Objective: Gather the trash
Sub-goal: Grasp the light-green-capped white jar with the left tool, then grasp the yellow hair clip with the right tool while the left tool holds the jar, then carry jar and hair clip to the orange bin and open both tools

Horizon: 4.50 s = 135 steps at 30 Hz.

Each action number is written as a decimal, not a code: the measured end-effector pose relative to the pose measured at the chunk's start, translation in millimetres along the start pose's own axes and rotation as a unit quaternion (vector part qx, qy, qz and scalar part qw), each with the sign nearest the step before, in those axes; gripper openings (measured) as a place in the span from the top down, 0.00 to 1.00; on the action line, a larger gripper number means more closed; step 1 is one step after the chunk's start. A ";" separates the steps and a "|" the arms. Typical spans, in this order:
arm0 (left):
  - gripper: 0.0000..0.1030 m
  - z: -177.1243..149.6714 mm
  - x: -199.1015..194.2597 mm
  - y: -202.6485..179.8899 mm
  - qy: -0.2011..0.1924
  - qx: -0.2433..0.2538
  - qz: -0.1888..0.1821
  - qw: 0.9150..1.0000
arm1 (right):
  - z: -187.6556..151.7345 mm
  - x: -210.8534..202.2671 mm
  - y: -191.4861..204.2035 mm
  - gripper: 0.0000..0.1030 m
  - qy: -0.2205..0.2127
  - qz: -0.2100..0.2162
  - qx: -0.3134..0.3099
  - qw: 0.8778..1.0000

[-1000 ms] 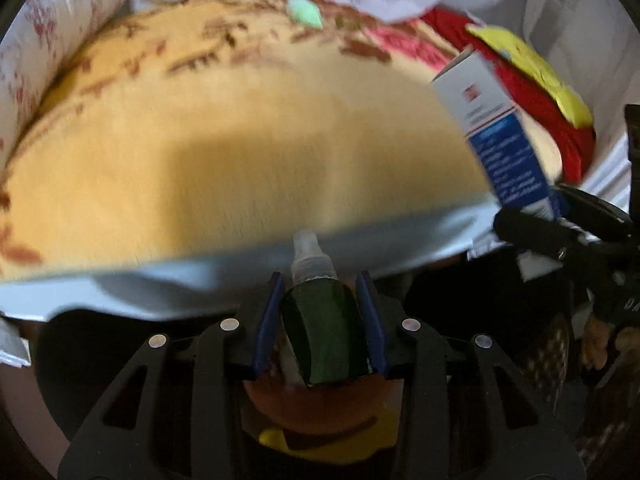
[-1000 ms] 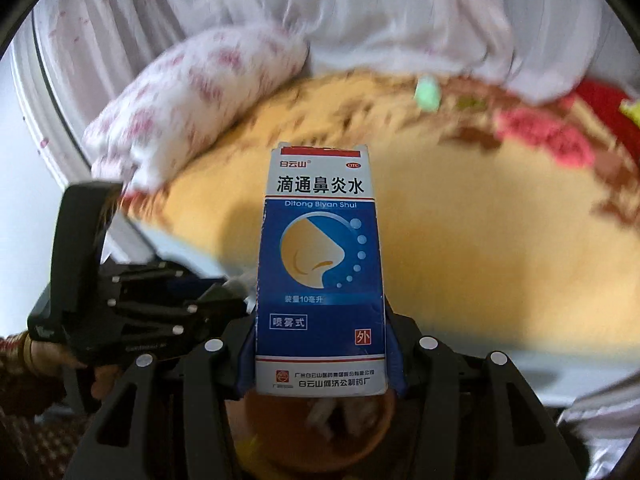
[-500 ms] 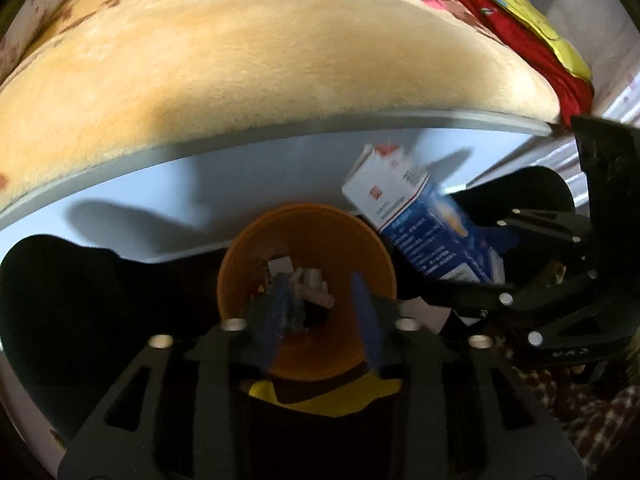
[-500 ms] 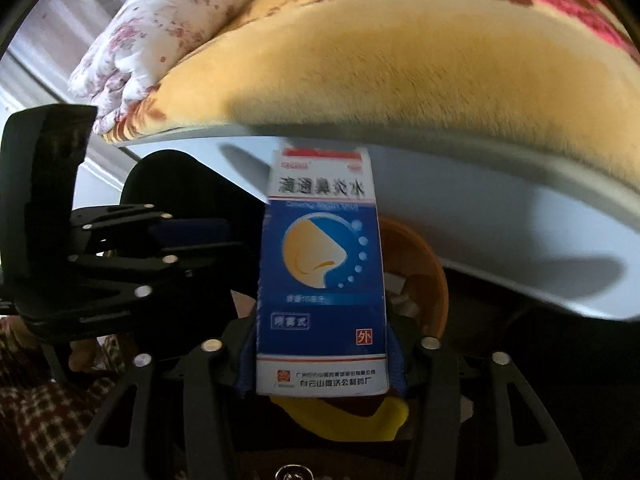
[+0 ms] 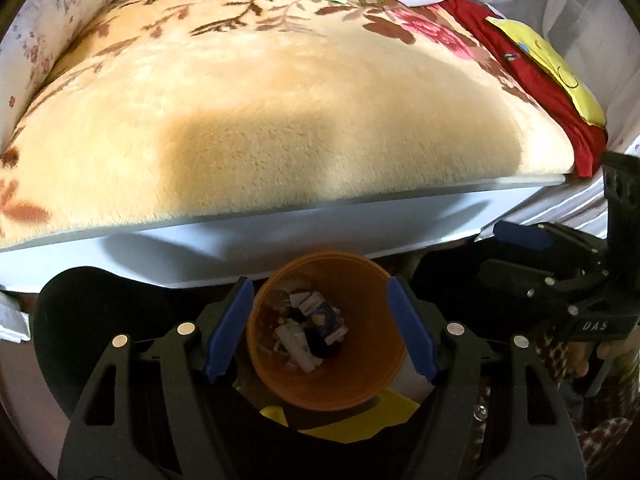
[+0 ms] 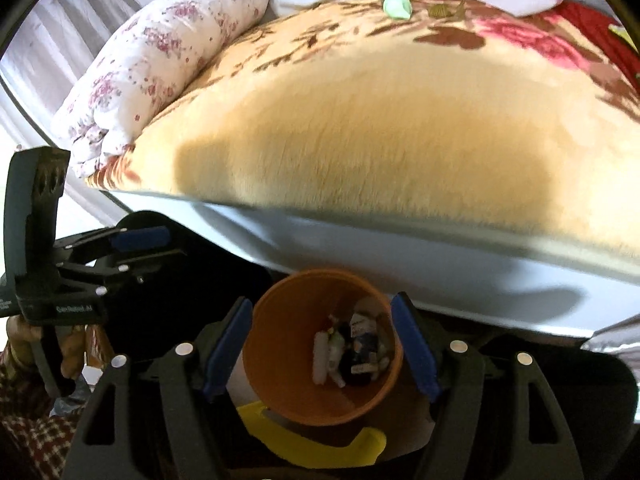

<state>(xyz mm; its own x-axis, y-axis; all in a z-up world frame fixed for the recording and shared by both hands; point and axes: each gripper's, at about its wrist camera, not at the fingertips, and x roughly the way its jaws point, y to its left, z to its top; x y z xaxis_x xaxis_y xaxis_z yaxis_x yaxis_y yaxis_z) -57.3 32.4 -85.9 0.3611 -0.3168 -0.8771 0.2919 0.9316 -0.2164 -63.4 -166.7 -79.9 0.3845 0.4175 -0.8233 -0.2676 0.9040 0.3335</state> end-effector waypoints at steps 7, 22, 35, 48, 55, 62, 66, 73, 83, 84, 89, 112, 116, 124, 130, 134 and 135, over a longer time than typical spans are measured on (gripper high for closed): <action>0.34 18.0 -2.9 -16.3 -0.028 0.013 0.009 0.999 | 22.8 -10.6 -4.9 0.31 -0.034 -0.012 -0.011 0.999; 0.24 161.0 -17.6 -44.4 -0.156 0.035 0.026 0.987 | 108.7 -69.7 -34.8 0.20 -0.210 -0.068 0.005 0.975; 0.13 349.7 74.0 -43.2 -0.183 -0.033 0.077 0.980 | 127.7 -98.7 -90.6 0.05 -0.400 -0.192 0.036 0.895; 0.53 429.4 182.5 -21.5 -0.111 -0.102 0.080 0.985 | 130.5 -82.0 -112.0 0.05 -0.378 -0.188 0.050 0.905; 0.54 369.6 116.9 -36.2 -0.177 -0.021 0.074 0.981 | 133.0 -75.2 -109.4 0.05 -0.370 -0.192 0.049 0.907; 0.54 285.0 58.8 -23.8 -0.198 -0.005 0.056 0.979 | 143.1 -62.4 -92.8 0.05 -0.354 -0.209 0.024 0.911; 0.54 243.9 39.8 -4.6 -0.211 -0.016 0.069 0.975 | 169.9 -49.3 -92.7 0.05 -0.326 -0.190 0.027 0.926; 0.54 203.8 20.4 23.7 -0.230 -0.035 0.089 0.969 | 280.0 20.1 -132.1 0.05 -0.243 -0.171 0.086 0.951; 0.54 190.0 8.2 45.4 -0.243 -0.036 0.100 0.964 | 380.3 97.2 -179.0 0.05 -0.179 -0.237 0.177 0.938; 0.54 189.3 7.8 47.2 -0.243 -0.036 0.099 0.964 | 384.6 100.5 -181.5 0.05 -0.173 -0.242 0.178 0.938; 0.54 186.3 7.2 52.6 -0.244 -0.044 0.094 0.964 | 397.8 122.9 -183.7 0.05 -0.133 -0.265 0.174 0.939; 0.54 149.6 -9.2 29.9 -0.233 -0.038 0.070 0.969 | 302.6 42.3 -65.2 0.57 -0.167 -0.194 0.009 0.967; 0.54 128.1 -17.1 16.6 -0.227 -0.026 0.063 0.972 | 252.8 13.2 -37.0 0.57 -0.179 -0.151 0.000 0.972; 0.54 72.9 -27.8 -11.1 -0.185 0.014 0.039 0.982 | 144.3 -37.4 4.4 0.57 -0.176 -0.096 -0.032 0.979; 0.54 28.4 -22.0 -24.6 -0.119 0.028 -0.006 0.992 | 79.2 -43.0 20.6 0.57 -0.132 -0.050 -0.035 0.989; 0.54 1.9 -17.7 -32.0 -0.091 0.038 -0.019 0.995 | 40.1 -34.4 28.4 0.57 -0.095 -0.037 -0.033 0.994; 0.54 -2.3 -17.3 -33.8 -0.087 0.041 -0.019 0.995 | 33.7 -31.6 27.7 0.57 -0.086 -0.035 -0.031 0.995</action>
<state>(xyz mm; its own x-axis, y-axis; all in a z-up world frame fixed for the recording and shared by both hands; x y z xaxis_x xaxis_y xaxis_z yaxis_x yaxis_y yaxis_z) -75.5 6.8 -64.5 0.4946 -0.3841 -0.7796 0.3769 0.9031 -0.2058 -53.2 -151.7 -29.2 0.5485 0.3674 -0.7511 -0.2858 0.9266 0.2445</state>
